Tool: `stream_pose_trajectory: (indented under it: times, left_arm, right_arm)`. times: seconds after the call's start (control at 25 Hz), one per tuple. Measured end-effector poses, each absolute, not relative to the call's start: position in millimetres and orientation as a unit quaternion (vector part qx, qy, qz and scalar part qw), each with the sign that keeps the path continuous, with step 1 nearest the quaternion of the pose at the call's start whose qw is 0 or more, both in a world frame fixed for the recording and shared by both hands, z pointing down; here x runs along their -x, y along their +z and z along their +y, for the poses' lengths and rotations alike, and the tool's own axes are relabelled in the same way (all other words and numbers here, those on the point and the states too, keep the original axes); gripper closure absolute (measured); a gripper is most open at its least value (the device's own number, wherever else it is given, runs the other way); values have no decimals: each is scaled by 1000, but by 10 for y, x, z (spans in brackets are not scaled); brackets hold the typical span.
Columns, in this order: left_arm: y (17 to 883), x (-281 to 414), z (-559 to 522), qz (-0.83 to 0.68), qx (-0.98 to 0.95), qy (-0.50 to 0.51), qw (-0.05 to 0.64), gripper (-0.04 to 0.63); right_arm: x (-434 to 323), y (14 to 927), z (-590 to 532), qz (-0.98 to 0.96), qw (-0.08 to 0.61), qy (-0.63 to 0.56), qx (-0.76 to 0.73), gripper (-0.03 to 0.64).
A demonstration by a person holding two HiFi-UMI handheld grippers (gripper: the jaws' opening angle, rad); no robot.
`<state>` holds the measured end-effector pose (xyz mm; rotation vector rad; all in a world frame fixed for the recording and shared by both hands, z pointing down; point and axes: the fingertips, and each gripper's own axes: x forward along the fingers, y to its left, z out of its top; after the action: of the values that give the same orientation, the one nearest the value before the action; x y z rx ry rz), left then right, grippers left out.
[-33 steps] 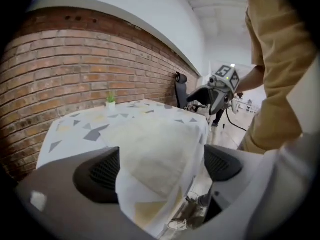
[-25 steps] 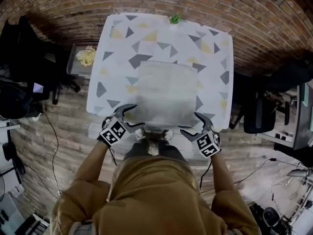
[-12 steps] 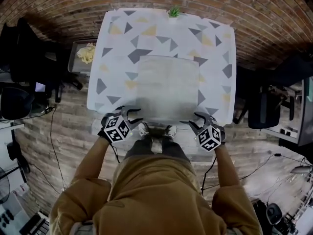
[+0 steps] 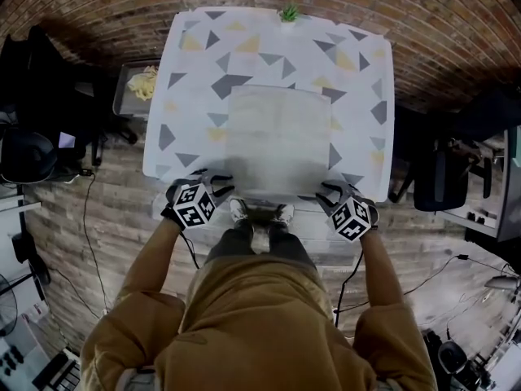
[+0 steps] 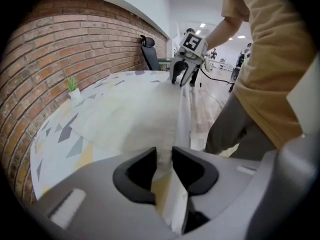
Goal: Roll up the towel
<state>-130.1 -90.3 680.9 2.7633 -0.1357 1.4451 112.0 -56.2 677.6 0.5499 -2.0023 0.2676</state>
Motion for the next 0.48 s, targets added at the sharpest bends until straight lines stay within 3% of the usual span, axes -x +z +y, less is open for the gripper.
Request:
stream_pose_trajectory:
  times: [0.32,0.48]
  left_arm:
    - [6804,1313,-884,-54,-882,468,8,469]
    - [6757,1302,-857,-58,-885,463,0,479]
  right_arm:
    - [-1101,6765,-523,-829,495,117,-230,572]
    - [-1105,6723,-523,-829,496,108,-234,580]
